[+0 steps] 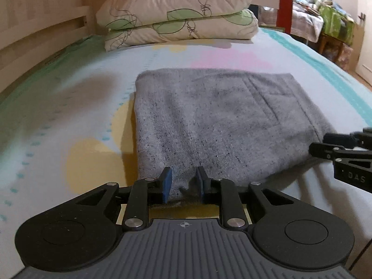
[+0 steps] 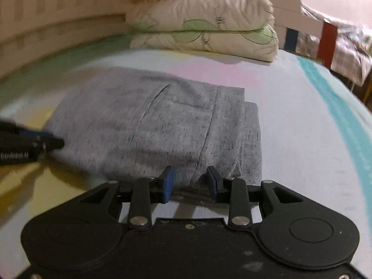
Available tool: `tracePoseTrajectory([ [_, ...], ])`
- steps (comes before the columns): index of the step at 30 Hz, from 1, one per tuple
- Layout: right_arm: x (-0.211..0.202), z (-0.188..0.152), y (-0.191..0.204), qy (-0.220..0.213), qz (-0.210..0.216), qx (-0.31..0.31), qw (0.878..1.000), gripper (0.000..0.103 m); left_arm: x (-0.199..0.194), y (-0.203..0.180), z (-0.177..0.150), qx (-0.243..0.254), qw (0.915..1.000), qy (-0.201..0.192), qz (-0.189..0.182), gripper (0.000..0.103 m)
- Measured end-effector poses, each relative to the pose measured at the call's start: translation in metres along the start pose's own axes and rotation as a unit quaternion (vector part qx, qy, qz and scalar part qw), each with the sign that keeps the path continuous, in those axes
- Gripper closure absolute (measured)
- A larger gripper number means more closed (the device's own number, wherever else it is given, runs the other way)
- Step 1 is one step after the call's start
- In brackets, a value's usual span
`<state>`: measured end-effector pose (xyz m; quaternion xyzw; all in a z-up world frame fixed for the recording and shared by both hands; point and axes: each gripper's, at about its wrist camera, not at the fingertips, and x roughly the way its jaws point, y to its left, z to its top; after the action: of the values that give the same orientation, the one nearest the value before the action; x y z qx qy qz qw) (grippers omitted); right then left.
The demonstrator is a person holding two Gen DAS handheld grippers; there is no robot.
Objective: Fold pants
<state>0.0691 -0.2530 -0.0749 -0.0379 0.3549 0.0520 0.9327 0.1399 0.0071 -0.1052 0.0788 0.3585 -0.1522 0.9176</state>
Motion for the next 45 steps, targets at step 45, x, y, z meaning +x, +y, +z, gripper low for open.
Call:
tracePoseTrajectory([
  [45, -0.173, -0.012, 0.042, -0.026, -0.003, 0.122, 0.992, 0.056, -0.143, -0.056, -0.031, -0.072, 0.9973, 0.001, 0.012, 0.073],
])
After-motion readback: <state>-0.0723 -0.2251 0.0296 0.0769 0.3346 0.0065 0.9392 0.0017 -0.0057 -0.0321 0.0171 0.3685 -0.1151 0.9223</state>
